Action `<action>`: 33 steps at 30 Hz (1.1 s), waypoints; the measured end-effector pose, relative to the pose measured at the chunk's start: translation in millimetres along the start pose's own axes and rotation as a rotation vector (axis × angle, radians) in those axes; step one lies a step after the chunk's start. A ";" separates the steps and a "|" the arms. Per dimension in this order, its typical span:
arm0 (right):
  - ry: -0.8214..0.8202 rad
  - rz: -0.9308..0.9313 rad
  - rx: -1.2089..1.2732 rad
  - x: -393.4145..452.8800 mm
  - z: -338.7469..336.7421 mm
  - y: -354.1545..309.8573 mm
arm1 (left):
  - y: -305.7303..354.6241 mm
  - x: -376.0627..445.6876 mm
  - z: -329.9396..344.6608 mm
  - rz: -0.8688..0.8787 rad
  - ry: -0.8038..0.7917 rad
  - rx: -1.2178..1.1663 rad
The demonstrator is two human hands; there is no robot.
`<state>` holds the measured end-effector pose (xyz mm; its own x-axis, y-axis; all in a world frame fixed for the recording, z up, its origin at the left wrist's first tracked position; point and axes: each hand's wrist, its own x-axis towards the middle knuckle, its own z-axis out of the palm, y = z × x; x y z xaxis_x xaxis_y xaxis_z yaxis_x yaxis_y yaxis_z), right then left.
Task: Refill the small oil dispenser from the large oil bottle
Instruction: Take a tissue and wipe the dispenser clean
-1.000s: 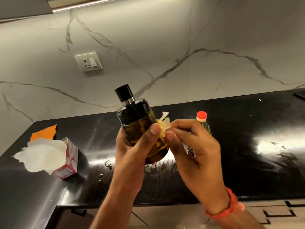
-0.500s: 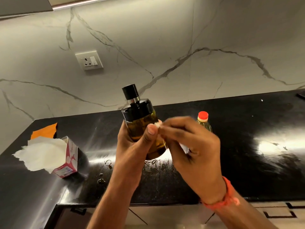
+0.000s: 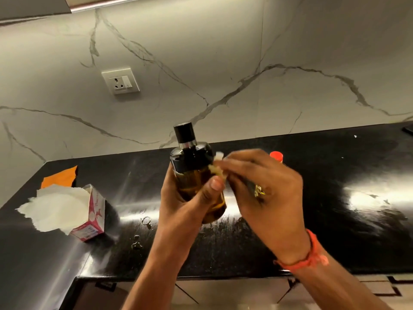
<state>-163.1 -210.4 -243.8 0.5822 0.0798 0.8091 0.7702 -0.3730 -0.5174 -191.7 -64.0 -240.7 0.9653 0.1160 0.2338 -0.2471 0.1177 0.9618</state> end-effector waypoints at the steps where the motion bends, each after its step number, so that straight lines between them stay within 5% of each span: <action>1: 0.035 0.009 -0.006 6.9 -0.7 -0.2 | 0.1 -0.5 2.4 0.003 -0.018 0.002; 12: -0.048 -0.202 -0.032 14.0 2.0 -29.8 | 0.8 -3.9 8.1 0.066 -0.033 -0.041; 19: 0.035 0.019 0.120 23.4 -3.5 -8.5 | 5.6 -5.8 5.5 0.060 -0.091 -0.032; 24: -0.344 0.263 0.628 58.9 -17.1 7.0 | 6.6 -11.9 5.5 -0.004 -0.172 -0.027; 29: -0.935 0.095 0.731 96.0 -24.6 13.9 | 5.5 -18.4 6.2 -0.034 -0.335 -0.052; 33: -1.065 0.021 0.723 108.3 -24.9 24.5 | 8.7 -21.2 7.1 -0.054 -0.365 -0.070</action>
<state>-87.6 -233.9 -161.9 0.2579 0.8998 0.3520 0.5292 0.1733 -0.8306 -213.7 -72.4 -236.3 0.9404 -0.2503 0.2300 -0.1876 0.1822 0.9652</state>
